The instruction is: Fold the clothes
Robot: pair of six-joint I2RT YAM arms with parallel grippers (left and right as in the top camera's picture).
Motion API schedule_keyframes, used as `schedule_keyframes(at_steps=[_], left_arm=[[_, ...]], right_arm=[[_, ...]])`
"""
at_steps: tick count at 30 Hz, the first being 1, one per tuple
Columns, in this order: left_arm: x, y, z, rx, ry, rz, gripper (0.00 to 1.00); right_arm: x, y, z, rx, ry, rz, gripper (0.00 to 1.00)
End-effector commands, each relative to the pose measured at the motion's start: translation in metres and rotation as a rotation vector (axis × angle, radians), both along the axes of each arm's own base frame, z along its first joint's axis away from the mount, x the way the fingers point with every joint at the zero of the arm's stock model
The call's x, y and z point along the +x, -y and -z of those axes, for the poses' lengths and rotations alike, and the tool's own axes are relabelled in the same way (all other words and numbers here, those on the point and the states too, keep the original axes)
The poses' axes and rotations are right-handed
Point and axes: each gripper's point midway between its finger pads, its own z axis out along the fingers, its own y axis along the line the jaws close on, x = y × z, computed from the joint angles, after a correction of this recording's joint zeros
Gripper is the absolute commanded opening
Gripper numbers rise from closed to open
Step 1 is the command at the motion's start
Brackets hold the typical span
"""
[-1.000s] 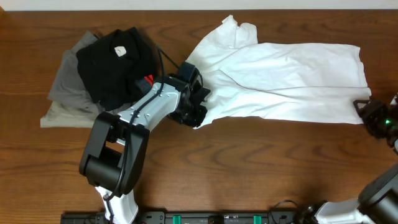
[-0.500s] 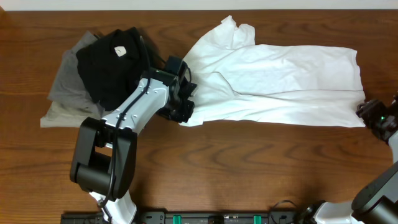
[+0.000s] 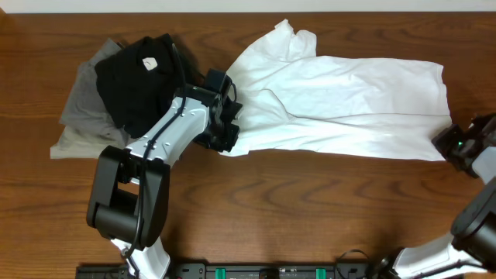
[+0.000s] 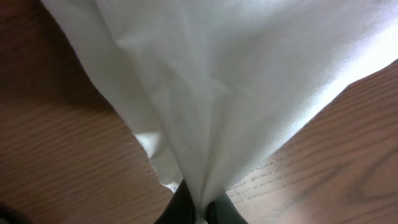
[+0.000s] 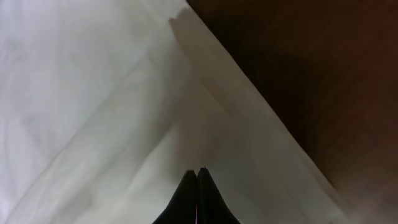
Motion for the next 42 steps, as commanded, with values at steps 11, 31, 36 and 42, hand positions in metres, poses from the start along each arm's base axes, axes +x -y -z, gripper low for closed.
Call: schedule_keyframes(at_steps=[11, 31, 36, 42], left_arm=[[0.012, -0.001, -0.010, 0.000, 0.049, -0.003, 0.06], [0.012, -0.001, -0.010, 0.001, 0.049, -0.003, 0.06], [0.012, -0.001, -0.010, 0.001, 0.049, -0.003, 0.06], [0.012, -0.001, -0.010, 0.001, 0.049, -0.003, 0.06]], right_arm=[[0.085, -0.010, -0.041, 0.021, 0.447, -0.158, 0.01], [0.003, 0.028, -0.029, 0.047, 0.188, -0.023, 0.45], [-0.017, 0.039, -0.040, -0.042, 0.102, 0.033, 0.51], [-0.049, 0.042, -0.028, -0.059, -0.062, 0.117, 0.53]])
